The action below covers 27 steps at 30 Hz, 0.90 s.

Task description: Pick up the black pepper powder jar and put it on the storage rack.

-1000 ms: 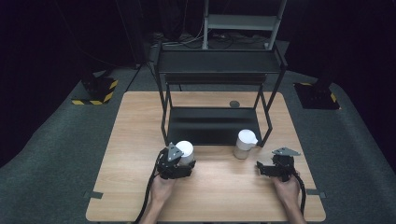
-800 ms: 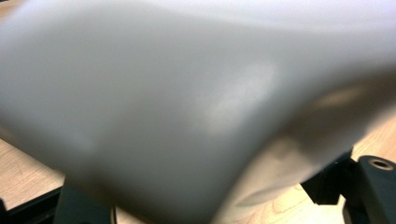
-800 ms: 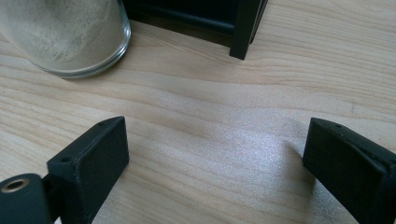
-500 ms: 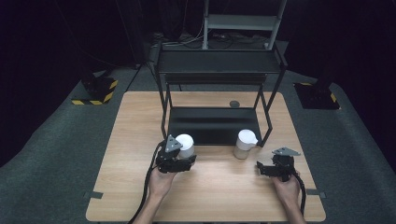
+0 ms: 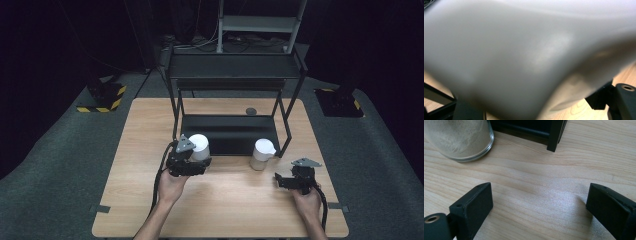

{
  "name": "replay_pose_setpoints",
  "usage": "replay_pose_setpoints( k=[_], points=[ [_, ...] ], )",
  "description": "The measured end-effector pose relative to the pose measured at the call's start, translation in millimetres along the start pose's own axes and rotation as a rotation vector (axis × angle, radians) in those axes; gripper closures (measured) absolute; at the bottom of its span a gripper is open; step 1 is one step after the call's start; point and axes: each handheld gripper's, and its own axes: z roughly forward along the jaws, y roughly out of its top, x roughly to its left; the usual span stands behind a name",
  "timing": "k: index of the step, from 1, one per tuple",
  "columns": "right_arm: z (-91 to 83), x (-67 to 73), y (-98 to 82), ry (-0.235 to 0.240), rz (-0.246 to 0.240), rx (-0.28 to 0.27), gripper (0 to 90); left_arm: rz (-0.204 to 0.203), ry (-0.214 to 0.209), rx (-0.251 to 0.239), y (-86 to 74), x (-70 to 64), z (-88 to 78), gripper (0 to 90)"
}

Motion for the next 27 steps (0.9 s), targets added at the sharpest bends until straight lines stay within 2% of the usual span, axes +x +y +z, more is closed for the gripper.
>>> replay_pose_setpoints(
  k=[14,27],
  points=[
    [0.0,0.1,0.0,0.0,0.001,0.0,6.4,-0.027,-0.031,-0.001,24.8,11.6,-4.8,30.9],
    [0.0,0.1,0.0,0.0,0.001,0.0,6.3,0.006,-0.035,0.009,60.3,13.8,-11.2,30.9]
  ],
)
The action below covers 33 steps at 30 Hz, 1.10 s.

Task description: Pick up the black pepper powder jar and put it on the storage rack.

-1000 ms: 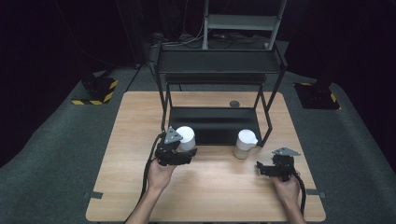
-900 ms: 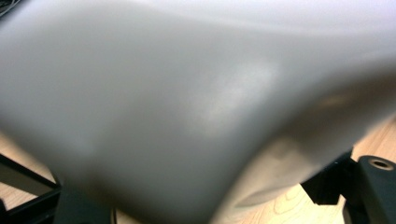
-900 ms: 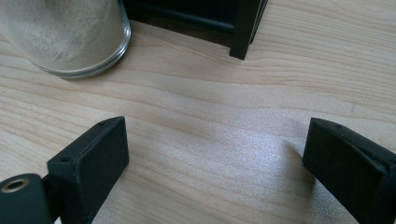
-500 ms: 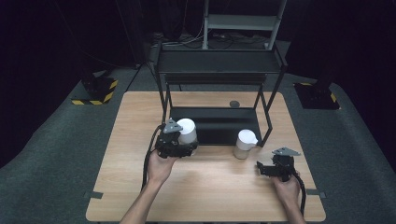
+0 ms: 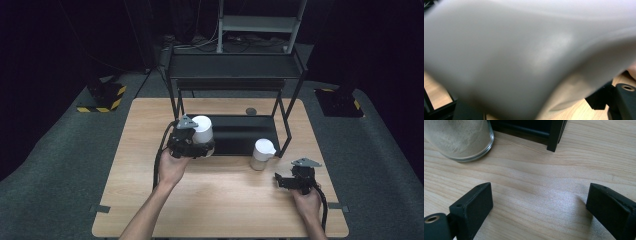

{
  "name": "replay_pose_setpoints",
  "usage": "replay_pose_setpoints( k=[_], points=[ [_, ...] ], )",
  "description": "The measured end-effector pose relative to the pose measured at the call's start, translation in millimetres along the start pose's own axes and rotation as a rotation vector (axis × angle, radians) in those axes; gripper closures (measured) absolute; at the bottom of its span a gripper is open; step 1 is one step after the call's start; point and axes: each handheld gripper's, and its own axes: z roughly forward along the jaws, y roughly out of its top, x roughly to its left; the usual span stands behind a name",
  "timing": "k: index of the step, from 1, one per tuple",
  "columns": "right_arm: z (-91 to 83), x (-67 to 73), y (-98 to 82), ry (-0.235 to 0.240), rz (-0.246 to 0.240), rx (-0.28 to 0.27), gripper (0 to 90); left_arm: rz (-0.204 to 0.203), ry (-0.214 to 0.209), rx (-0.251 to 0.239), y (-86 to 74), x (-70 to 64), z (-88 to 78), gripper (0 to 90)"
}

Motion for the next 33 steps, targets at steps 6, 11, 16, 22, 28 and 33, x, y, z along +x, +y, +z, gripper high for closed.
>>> replay_pose_setpoints(
  k=[6,11,16,22,28,33],
  points=[
    [0.0,0.0,0.0,0.0,0.0,0.0,6.4,0.015,-0.007,-0.002,19.0,0.6,-5.4,30.9],
    [0.0,-0.2,0.0,0.001,-0.001,0.0,6.4,0.018,-0.014,-0.003,30.2,1.4,-7.4,30.9],
    [-0.1,-0.1,0.1,0.001,0.0,0.001,6.4,0.029,-0.019,-0.001,41.7,1.4,-8.6,30.9],
    [0.0,-0.1,0.0,0.001,0.0,0.0,6.4,0.034,-0.021,0.0,56.4,1.5,-9.4,30.9],
    [0.0,0.0,-0.1,0.0,0.0,0.0,6.4,0.032,-0.025,-0.002,69.9,3.7,-12.5,30.9],
    [0.0,0.0,-0.1,0.0,0.0,0.0,6.4,0.051,-0.018,0.0,88.0,2.4,-19.3,30.9]
  ],
)
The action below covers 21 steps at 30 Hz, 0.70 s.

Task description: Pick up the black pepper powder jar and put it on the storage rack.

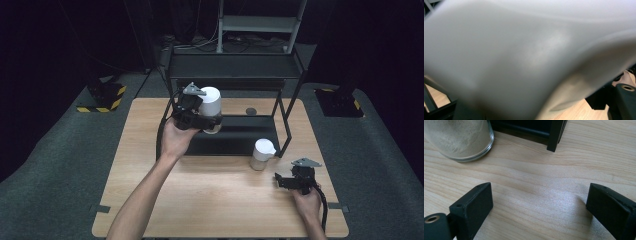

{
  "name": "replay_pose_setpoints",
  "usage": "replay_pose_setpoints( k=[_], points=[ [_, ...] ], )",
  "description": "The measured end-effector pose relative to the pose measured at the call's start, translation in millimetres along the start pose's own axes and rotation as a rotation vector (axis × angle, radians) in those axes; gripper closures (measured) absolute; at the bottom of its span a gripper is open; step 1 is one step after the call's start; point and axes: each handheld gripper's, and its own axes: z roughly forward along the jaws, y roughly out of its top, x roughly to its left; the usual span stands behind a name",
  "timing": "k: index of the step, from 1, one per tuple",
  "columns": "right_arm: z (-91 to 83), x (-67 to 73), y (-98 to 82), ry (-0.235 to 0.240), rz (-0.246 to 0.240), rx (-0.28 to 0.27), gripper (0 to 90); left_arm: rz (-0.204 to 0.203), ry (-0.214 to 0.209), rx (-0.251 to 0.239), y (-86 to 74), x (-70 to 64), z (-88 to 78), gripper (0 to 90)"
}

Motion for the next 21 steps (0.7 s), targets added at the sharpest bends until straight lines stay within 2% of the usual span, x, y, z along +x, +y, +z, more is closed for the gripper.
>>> replay_pose_setpoints(
  k=[21],
  points=[
    [0.1,0.1,-0.1,0.0,0.001,-0.001,6.4,0.029,0.01,0.009,56.0,-0.7,-16.0,31.0]
  ],
)
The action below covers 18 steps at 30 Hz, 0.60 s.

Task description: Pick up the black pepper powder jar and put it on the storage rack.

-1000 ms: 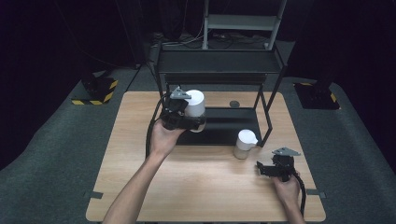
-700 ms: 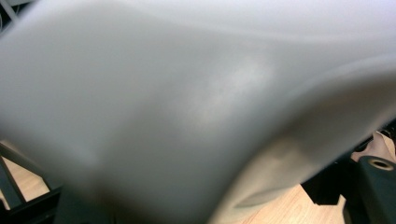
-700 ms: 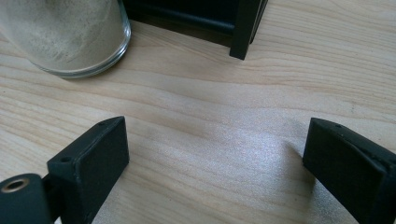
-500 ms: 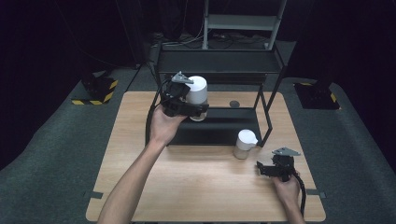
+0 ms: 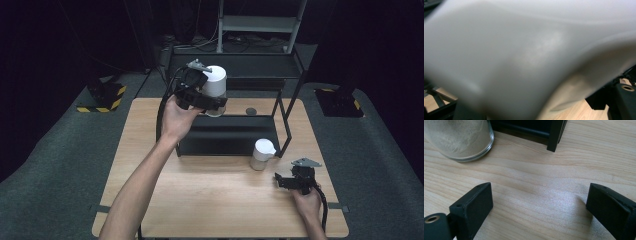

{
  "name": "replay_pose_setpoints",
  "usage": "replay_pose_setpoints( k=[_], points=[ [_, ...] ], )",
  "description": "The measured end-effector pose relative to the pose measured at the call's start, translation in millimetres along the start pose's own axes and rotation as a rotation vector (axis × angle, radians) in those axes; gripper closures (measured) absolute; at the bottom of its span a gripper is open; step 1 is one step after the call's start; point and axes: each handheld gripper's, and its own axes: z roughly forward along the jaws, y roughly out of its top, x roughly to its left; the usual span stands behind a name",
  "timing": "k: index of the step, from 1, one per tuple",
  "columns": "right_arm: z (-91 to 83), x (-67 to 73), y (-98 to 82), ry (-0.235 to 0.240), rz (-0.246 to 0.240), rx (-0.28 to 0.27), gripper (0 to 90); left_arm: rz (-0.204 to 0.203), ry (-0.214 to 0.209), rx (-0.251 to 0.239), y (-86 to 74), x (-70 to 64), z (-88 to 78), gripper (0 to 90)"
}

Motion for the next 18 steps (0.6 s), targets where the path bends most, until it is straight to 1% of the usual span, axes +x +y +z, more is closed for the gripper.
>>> replay_pose_setpoints(
  k=[6,7,10,11,13,15,18],
  points=[
    [0.1,-0.1,-0.2,0.0,-0.002,-0.001,6.4,-0.004,0.01,-0.004,16.2,0.9,-6.1,31.0],
    [0.1,-0.1,-0.1,0.0,-0.002,-0.001,6.4,-0.004,0.01,-0.004,16.2,0.9,-6.1,31.0],
    [0.1,-0.1,-0.1,0.0,-0.002,-0.001,6.4,-0.012,0.018,-0.003,29.8,2.4,-11.0,31.0],
    [0.1,-0.1,-0.1,0.0,-0.002,-0.001,6.4,-0.012,0.018,-0.003,29.8,2.4,-11.0,31.0],
    [0.1,-0.1,-0.1,0.0,-0.002,0.0,6.4,-0.014,0.022,-0.003,35.8,2.9,-12.5,31.0],
    [0.0,-0.1,0.1,0.0,-0.002,0.0,6.4,-0.019,0.032,0.002,46.7,3.5,-13.8,31.0],
    [0.0,-0.1,0.1,0.0,-0.002,0.001,6.4,-0.031,0.035,0.003,52.8,5.0,-13.3,31.0]
  ],
)
